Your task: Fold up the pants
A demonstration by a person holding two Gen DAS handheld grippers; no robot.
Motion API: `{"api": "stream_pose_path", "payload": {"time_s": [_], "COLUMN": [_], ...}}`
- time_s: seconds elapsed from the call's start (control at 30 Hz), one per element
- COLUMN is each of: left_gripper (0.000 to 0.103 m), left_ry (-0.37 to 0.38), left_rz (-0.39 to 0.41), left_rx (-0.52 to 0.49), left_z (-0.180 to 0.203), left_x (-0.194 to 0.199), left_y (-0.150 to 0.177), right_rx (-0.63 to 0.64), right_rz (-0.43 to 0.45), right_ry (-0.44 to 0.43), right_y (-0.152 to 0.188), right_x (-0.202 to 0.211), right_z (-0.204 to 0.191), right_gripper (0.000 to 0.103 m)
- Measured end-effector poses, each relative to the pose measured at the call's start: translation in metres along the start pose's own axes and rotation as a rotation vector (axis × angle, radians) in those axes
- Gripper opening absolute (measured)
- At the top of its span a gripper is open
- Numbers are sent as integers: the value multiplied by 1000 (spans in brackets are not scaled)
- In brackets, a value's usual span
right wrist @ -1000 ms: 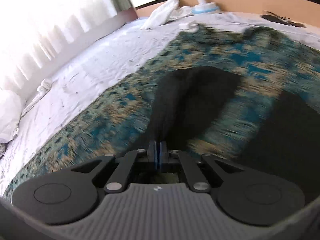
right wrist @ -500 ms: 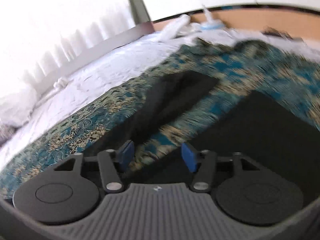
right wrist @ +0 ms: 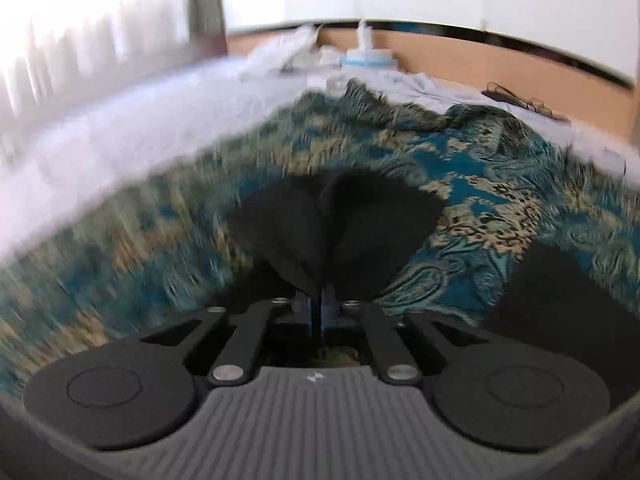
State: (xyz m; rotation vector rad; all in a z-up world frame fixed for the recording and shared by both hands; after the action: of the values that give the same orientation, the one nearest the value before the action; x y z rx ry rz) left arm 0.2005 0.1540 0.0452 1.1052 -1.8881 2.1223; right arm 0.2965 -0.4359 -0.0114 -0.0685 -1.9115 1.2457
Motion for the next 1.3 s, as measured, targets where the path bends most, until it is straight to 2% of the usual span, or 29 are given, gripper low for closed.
{"api": "stream_pose_path", "payload": {"time_s": [0.1, 0.2, 0.33, 0.43, 0.57, 0.83, 1.13, 1.3], "left_gripper": [1, 1, 1, 1, 1, 2, 2, 2], "left_ry": [16, 17, 13, 5, -17, -42, -32, -26], "left_rz": [16, 34, 42, 8, -20, -56, -44, -45], "left_rx": [15, 39, 35, 18, 25, -1, -28, 15], "left_z": [-5, -14, -27, -35, -47, -55, -55, -62], "left_x": [14, 34, 61, 71, 78, 79, 93, 103], "left_y": [0, 5, 27, 47, 65, 89, 90, 94], "right_rx": [-13, -73, -144, -187, -262, -283, -316, -309], "right_rz": [96, 127, 79, 33, 15, 23, 59, 93], "right_ry": [-43, -83, -71, -47, -68, -58, -27, -23], "right_y": [1, 6, 30, 52, 71, 80, 79, 72], "right_x": [41, 76, 102, 110, 123, 129, 131, 138], "right_z": [30, 75, 134, 166, 195, 215, 235, 236], "right_gripper": [6, 4, 4, 4, 4, 4, 4, 5]}}
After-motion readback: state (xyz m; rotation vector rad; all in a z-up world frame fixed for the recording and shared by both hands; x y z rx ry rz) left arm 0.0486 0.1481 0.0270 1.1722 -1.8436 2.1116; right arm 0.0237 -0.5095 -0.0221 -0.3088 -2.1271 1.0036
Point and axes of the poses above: each gripper's, at about its wrist camera, not at the fingertips, and x roughly against the way its jaws point, z to its right, y to its underside, the point moved 2 cm from there along -x, roughly the way its jaws point, and after that the axes turned 4 degrees about -y, right-handed, at the moved point
